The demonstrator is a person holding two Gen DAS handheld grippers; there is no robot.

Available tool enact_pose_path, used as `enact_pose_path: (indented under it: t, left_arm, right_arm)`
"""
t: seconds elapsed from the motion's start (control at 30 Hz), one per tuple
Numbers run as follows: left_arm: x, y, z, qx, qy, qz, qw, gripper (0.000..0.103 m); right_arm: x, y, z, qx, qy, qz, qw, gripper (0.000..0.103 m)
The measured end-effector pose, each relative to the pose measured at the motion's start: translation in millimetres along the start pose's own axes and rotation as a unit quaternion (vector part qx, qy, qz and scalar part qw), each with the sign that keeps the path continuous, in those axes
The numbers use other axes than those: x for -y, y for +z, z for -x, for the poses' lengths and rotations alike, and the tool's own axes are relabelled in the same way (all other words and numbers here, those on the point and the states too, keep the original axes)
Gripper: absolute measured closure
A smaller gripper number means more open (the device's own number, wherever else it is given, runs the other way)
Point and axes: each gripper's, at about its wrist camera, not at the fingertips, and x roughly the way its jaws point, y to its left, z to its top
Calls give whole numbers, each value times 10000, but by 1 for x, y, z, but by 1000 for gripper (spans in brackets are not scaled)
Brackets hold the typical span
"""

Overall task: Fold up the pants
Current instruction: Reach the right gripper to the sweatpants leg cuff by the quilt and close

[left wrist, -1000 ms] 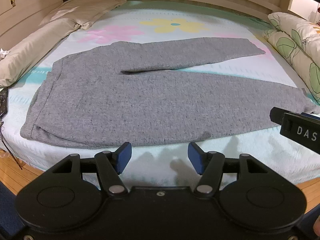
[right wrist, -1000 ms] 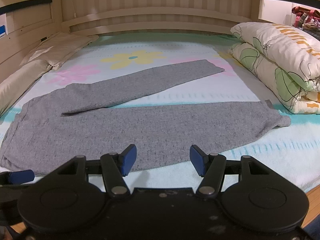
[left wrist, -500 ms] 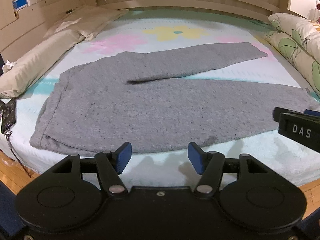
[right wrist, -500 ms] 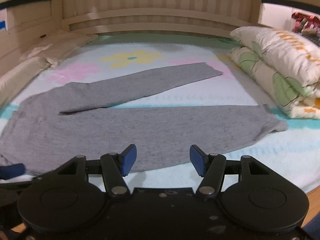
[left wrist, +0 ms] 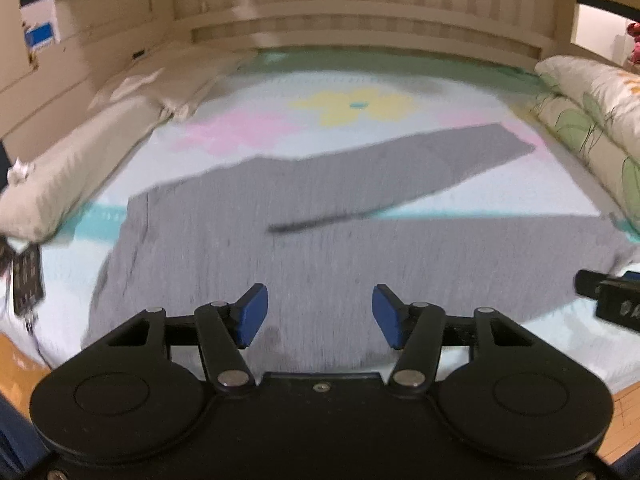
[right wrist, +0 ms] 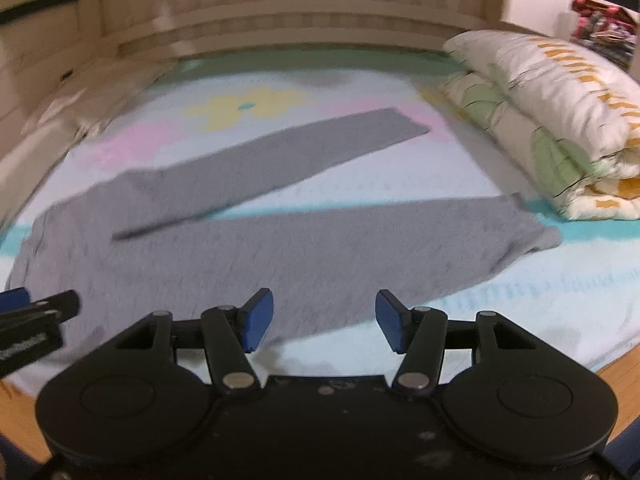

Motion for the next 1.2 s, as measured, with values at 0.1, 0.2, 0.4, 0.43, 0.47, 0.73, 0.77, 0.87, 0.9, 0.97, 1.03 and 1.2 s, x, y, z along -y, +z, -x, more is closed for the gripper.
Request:
enact_pose_path:
  t: [0.1,0.2,0.4,0.43,0.47,0.73,0.77,0.87,0.9,0.97,1.03,1.2]
  left_arm:
    - [3,20,5,231,21,-151,9996,41]
    - [9,34,5,437,108,-242,9987,41]
    - [18,39,-30,199,3,-62,9998,41]
    - [22,37,-38,166,107,-122,9997,41]
    - [26,34,-46,147,171,-185,9996,41]
    - [54,3,-106,-329,43,-665,9972,43]
    - [57,0,-112,-426,-8,-652,9970,43]
    - [65,-12,-127,-688,-202,-688,9951,43]
    - [67,-17,-131,-757,-217,-731,9942,43]
    - [71,-26,-136,-872,-204,-849,9924,43]
    - [73,-34,-144,-1049,-83,-972,9897,42]
    - [72,-39,-144,-862,-63,-1063,9906,40]
  right_arm:
    - [17,26,9,99,-91,-91,9999,45]
    - [37,53,13,41,37,-264,9996,44]
    - [71,83,-22,35,28,-344,9994,47]
    - [77,85,-34,-95,-51,-313,9995,47]
    - [84,86,-45,-274,-126,-303,9991,47]
    - [165,93,-101,-746,-686,-110,9948,61]
    - [177,92,-106,-822,-746,-209,9936,69]
    - [223,87,-128,-1098,-870,-856,9864,86]
    - [233,86,-132,-1132,-902,-1021,9842,87]
    - [257,82,-144,-1173,-1057,-1422,9772,86]
    - [272,79,-156,-1235,-1065,-1700,9719,85]
    - [300,68,-183,-1198,-1052,-2449,9564,77]
